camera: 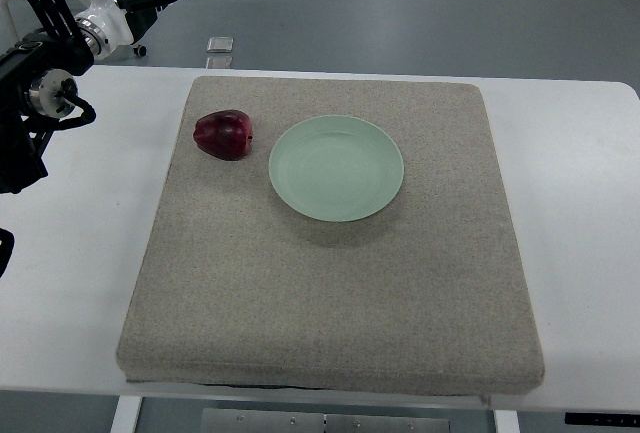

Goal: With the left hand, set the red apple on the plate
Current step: 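Move the left hand over the red apple, fingers reaching down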

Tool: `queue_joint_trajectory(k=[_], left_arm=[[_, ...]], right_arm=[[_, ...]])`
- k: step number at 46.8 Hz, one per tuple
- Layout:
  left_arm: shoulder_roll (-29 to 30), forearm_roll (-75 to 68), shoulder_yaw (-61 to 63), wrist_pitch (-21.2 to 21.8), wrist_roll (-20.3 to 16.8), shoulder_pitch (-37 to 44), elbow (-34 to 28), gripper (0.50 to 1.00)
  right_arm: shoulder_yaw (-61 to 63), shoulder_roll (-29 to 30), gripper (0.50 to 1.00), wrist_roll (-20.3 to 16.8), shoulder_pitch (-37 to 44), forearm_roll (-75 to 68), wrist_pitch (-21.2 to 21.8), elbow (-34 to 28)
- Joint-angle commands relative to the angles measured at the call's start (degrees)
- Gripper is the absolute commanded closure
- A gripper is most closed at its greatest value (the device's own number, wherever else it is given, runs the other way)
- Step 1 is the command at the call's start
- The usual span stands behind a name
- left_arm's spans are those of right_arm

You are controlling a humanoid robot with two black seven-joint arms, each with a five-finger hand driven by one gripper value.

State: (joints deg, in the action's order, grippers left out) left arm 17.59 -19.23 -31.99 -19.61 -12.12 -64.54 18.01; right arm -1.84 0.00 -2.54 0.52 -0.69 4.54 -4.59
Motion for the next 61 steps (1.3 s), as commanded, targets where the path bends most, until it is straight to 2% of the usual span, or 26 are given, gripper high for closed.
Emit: queue_joint_trajectory(k=[1,7,13,24,32,47,61], left_arm=[[0.96,-6.95,0.09,-0.08,-0.01,-0.94,0.27,0.504],[1.22,-16.88,3.33,-0.60,-0.09,-1.91,1.32,0.506],[3.85,-21.20,8.34,-0.87,-0.09,-3.57,5.10,0.506],[9.39,-22.17,21.18,-0.60,-0.18,-6.82,16.78,0.506],[13.44,-30.59,26.19,-0.25,-2.99,-8.67,25.93,0.506],[14.05,-46.95,26.28,-0.25,-6.16,-8.76,27.95,0.506],[16.34,-52.32,29.80,-0.43,-7.56,-8.85,34.02,0.506]], right_arm=[[0.00,0.00,0.568,-0.01,0.01,-0.01,0.03,0.02],[0.00,0.00,0.568,0.08,0.01,-0.01,-0.06,-0.06],[0.00,0.00,0.568,-0.01,0.01,0.08,0.03,-0.06],[0.00,0.00,0.568,-0.01,-0.08,-0.01,-0.06,0.02],[0.00,0.00,0.570,-0.01,0.01,-0.01,-0.06,-0.07],[0.00,0.00,0.570,0.08,0.01,-0.01,0.03,-0.07],[0.00,0.00,0.568,-0.01,-0.08,-0.01,-0.06,-0.06]])
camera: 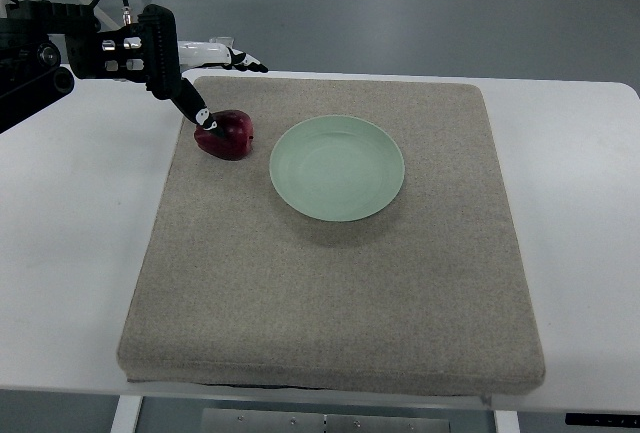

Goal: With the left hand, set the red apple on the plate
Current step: 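Move the left hand over the red apple, fingers reaching down, then close the left hand's fingers around the red apple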

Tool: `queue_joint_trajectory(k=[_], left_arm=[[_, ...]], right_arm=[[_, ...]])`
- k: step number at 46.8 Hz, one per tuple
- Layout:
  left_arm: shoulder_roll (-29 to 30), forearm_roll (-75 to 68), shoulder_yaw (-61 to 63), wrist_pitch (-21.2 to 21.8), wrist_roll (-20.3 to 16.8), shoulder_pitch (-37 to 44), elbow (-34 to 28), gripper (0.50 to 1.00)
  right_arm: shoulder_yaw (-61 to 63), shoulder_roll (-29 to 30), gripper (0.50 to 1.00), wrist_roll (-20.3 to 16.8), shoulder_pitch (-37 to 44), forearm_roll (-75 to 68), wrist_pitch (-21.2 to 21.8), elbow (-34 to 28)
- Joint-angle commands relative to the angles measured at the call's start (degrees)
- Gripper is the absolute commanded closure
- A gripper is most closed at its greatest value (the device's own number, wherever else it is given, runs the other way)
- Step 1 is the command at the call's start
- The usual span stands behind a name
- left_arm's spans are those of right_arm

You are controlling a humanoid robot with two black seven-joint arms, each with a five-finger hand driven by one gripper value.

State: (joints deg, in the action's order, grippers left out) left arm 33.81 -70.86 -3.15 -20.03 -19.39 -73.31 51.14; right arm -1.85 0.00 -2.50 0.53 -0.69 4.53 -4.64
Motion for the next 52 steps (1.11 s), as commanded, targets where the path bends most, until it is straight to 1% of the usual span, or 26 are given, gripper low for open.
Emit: queue_joint_trajectory(k=[1,8,14,28,36,52], left_arm=[[0.12,-0.85,1.04,-0.01,-0.30,-0.07,0.98,0.506],[-0.32,-2.52,1.13,0.70,-0.30,0.10,0.81,0.506],[-0.67,-3.14,1.13,3.07,-0.21,0.54,0.37,0.506],[-1.02,-3.14,3.85,4.04,-0.21,1.07,-0.60,0.506],[-2.16,-3.14,4.64,6.94,-0.21,2.03,-2.71,0.506],[-3.31,-2.17,4.56,7.11,-0.30,2.74,-3.85,0.506]], right_arm=[[0.00,0.00,0.568,0.04,0.00,-0.01,-0.05,-0.01],[0.00,0.00,0.568,-0.04,-0.09,0.07,-0.05,-0.01],[0.00,0.00,0.570,-0.04,0.00,-0.01,-0.05,0.07],[0.00,0.00,0.568,-0.04,0.00,-0.01,-0.05,-0.01],[0.00,0.00,0.568,-0.04,-0.09,0.07,-0.05,-0.01],[0.00,0.00,0.568,-0.04,0.00,-0.01,-0.05,-0.01]])
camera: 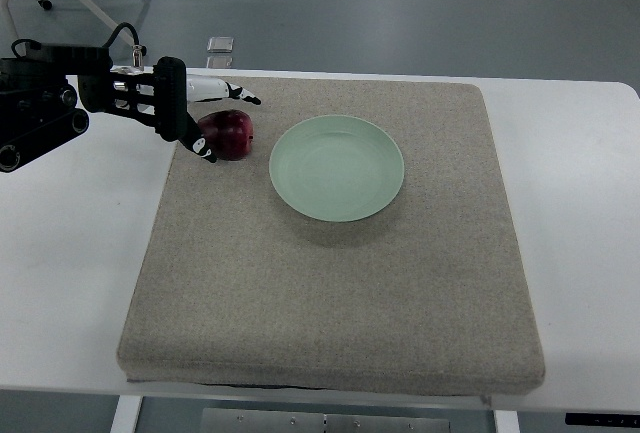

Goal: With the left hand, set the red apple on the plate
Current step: 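Close the left hand's fingers around the red apple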

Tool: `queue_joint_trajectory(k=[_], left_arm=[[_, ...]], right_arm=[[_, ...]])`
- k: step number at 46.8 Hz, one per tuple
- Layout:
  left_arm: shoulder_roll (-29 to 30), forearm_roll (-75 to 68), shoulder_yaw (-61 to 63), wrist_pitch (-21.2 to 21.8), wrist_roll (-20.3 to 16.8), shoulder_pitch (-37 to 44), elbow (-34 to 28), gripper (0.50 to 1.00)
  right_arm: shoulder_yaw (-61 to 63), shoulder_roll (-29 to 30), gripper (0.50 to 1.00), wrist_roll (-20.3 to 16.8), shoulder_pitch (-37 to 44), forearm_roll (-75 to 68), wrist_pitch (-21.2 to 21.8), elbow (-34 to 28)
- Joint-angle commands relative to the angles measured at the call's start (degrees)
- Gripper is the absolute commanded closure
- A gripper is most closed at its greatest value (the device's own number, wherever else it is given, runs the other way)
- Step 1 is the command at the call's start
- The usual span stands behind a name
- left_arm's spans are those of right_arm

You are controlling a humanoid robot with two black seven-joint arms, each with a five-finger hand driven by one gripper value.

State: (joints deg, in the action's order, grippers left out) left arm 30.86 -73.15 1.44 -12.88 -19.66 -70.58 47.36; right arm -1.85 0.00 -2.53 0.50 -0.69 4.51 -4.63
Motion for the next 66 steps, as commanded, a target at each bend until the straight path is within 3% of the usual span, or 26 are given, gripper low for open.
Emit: queue_joint_trajectory(k=[1,12,21,29,50,66], left_arm=[[-0.36,0.02,0.05,-0.04,0.06,0.00,-0.16,0.504],[-0.54,0.46,-0.30,0.05,-0.29,0.00,-1.31,0.504],[-1.15,0.55,-0.65,1.19,-5.04,0.09,-2.18,0.506],[-1.77,0.55,-0.30,3.65,-5.04,0.79,-3.42,0.506],[-3.35,0.02,0.23,4.00,-4.78,2.38,-7.19,0.514],[-4.23,-0.15,0.23,3.92,-4.78,2.46,-7.37,0.647]], right_arm=[[0.00,0.00,0.568,-0.01,0.03,-0.01,-0.03,-0.03],[0.00,0.00,0.570,-0.01,0.03,-0.01,0.06,-0.03],[0.00,0.00,0.568,-0.01,0.03,-0.01,-0.03,-0.03],[0.00,0.00,0.570,0.07,0.03,-0.01,0.06,-0.03],[0.00,0.00,0.570,-0.01,0.03,-0.01,0.06,-0.03],[0.00,0.00,0.570,0.07,0.03,-0.01,0.06,-0.02]])
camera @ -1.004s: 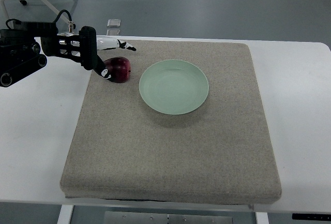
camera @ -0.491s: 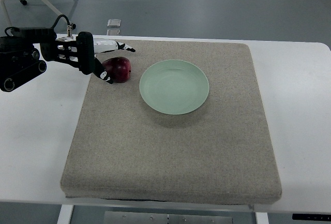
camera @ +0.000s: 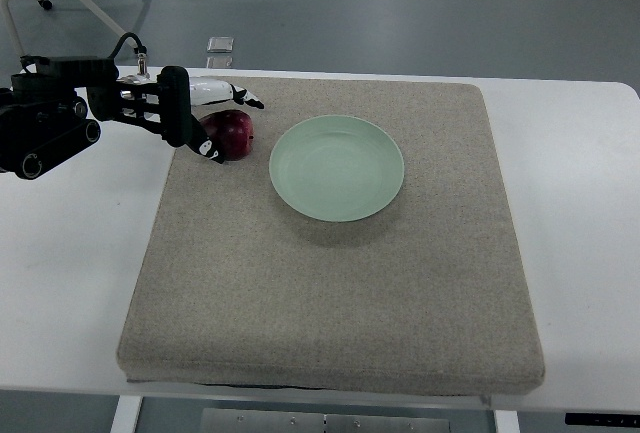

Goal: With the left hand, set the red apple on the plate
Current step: 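Close the left hand's fingers around the red apple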

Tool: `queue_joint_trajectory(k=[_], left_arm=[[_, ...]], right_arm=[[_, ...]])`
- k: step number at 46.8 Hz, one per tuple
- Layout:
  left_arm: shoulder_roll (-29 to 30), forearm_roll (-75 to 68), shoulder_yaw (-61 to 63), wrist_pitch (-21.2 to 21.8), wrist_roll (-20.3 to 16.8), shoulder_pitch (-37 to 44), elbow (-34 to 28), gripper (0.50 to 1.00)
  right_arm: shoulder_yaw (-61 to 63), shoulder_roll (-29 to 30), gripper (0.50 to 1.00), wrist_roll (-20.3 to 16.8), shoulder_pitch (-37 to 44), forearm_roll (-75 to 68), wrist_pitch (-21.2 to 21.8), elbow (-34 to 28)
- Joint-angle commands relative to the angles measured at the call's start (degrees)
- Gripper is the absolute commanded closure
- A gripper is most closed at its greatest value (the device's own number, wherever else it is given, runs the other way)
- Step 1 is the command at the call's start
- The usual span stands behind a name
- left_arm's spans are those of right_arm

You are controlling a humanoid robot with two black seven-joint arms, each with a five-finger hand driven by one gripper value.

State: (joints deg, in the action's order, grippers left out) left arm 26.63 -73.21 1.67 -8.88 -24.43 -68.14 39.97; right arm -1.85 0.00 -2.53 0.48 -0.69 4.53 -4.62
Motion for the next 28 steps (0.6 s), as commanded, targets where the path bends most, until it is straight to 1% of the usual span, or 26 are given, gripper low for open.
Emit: queue_joint_trajectory(k=[1,3,6,7,9,11,14,15,28], left_arm=[[0.00,-0.09,0.00,0.00,0.00,0.02,0.02,0.649],[0.00,-0.18,0.00,-0.09,0.00,0.02,0.02,0.673],[0.00,-0.35,0.00,-0.09,0.00,0.02,-0.07,0.688],[0.00,-0.44,0.00,0.00,0.09,0.02,-0.07,0.711],[0.00,-0.53,0.17,-0.09,0.09,0.02,-0.07,0.784],[0.00,-0.62,0.52,0.00,0.17,0.02,-0.07,0.846],[0.00,-0.62,0.88,0.00,0.26,-0.06,-0.07,0.988],[0.00,-0.62,0.88,-0.09,0.26,-0.06,-0.07,1.000],[0.00,-0.53,0.79,-0.09,0.26,-0.59,-0.07,1.000]], right_arm=[[0.00,0.00,0.568,0.07,-0.04,-0.01,-0.05,-0.04],[0.00,0.00,0.568,-0.01,0.05,-0.01,0.03,-0.04],[0.00,0.00,0.570,-0.01,0.05,0.08,-0.05,-0.04],[0.00,0.00,0.570,-0.01,0.05,-0.01,-0.05,-0.04],[0.00,0.00,0.568,-0.01,0.04,-0.01,-0.05,0.04],[0.00,0.00,0.568,0.07,0.05,-0.01,-0.05,-0.04],[0.00,0.00,0.568,-0.01,0.05,-0.01,-0.05,-0.04],[0.00,0.00,0.570,-0.01,0.05,-0.01,0.03,-0.04],[0.00,0.00,0.568,0.07,0.05,-0.01,-0.05,0.04]])
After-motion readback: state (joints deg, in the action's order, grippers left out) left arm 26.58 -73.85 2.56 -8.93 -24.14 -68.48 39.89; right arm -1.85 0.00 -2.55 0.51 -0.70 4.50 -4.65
